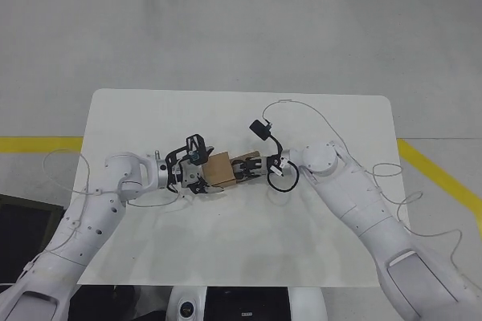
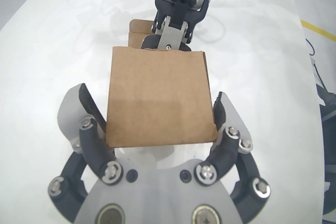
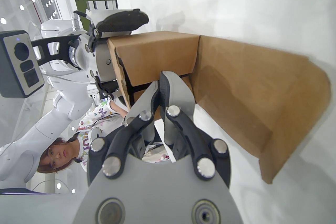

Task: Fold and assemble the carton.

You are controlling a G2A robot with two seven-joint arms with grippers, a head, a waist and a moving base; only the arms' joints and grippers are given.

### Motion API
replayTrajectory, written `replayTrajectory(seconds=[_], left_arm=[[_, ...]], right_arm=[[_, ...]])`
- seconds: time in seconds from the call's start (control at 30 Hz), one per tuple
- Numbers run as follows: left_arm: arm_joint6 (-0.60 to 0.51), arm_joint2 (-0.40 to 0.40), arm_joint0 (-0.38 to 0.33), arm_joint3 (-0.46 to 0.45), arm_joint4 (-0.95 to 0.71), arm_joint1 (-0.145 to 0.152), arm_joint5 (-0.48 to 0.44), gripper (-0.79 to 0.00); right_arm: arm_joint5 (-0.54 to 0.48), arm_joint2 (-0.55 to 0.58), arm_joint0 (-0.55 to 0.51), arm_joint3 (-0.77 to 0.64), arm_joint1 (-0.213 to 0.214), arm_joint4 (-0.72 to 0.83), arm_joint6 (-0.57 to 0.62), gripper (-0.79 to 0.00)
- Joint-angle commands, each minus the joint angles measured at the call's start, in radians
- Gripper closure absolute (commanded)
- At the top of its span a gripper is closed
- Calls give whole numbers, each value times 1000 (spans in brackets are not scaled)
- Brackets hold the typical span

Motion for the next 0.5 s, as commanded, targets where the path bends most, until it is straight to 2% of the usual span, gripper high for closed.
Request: replayTrajectory(seconds=[0.0, 0.27, 0.47], left_arm=[[1, -1, 0, 2, 2, 0, -1, -785], [-2, 0, -3, 4, 7, -1, -9, -785], [-5, -3, -5, 5, 9, -1, -18, -785]], right_arm=[[-9, -4, 4, 5, -2, -2, 18, 0], [-33, -30, 25, 40, -21, 12, 48, 0], [-36, 18, 15, 35, -2, -3, 25, 0]])
